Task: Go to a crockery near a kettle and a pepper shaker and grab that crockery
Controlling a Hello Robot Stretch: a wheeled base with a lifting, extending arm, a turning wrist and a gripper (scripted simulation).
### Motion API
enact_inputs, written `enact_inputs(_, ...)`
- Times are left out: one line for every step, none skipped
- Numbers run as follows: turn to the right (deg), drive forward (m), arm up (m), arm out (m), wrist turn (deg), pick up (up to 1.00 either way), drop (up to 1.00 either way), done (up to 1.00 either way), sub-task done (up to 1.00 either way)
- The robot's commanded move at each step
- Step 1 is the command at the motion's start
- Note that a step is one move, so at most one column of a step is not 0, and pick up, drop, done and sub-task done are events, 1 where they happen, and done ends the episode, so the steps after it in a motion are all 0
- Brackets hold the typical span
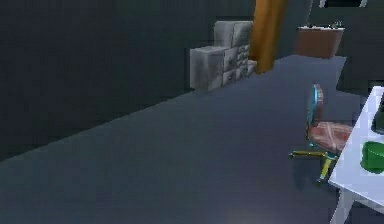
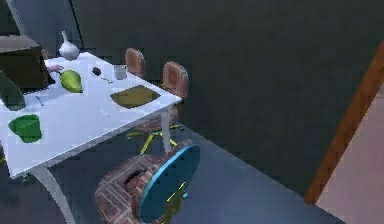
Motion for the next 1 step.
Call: enact_inputs(0.0,0.55,0.00,0.00,0.0,0.00,0.00,0.00,0.00)
